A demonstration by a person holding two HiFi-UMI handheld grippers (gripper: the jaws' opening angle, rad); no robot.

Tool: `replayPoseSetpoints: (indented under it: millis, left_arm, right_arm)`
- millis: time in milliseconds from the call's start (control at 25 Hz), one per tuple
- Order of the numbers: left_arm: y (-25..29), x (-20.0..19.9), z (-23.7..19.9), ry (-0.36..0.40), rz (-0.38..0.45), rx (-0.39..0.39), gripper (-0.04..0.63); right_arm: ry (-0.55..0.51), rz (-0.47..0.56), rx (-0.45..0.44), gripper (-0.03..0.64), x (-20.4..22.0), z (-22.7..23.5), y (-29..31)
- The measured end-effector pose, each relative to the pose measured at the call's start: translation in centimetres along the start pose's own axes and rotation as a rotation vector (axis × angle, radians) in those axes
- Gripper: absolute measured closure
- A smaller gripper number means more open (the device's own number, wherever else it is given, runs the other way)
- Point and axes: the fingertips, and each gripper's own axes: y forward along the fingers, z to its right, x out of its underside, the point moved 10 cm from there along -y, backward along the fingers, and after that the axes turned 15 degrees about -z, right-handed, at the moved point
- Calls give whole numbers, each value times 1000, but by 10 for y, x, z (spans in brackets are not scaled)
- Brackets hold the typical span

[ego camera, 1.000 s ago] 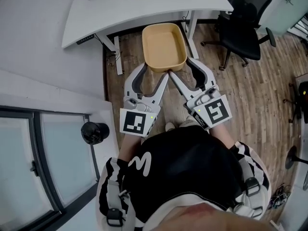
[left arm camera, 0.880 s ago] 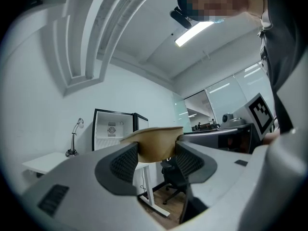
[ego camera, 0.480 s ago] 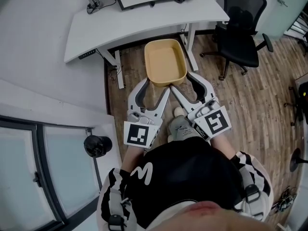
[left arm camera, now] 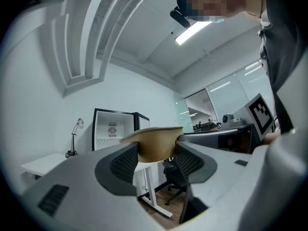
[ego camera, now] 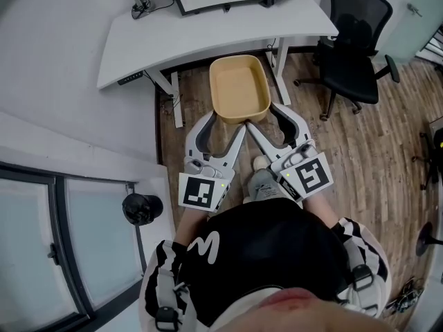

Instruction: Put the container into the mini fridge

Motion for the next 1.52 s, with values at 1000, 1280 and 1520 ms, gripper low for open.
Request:
replayPoseSetpoints:
  millis: [1000,1280,1520]
  left_arm:
    - [101,-5,-51,-11,10,-13,347]
    - [127,-8,-71,-14,7,-15,347]
    - [152,-15,-86,-13,3,-20,347]
  right_arm:
    - [-22,11,-22,382,-9,87,76]
    - [-9,8,-25,383,-12,109,101]
    - [-17,8,-34,383,-22,131,122]
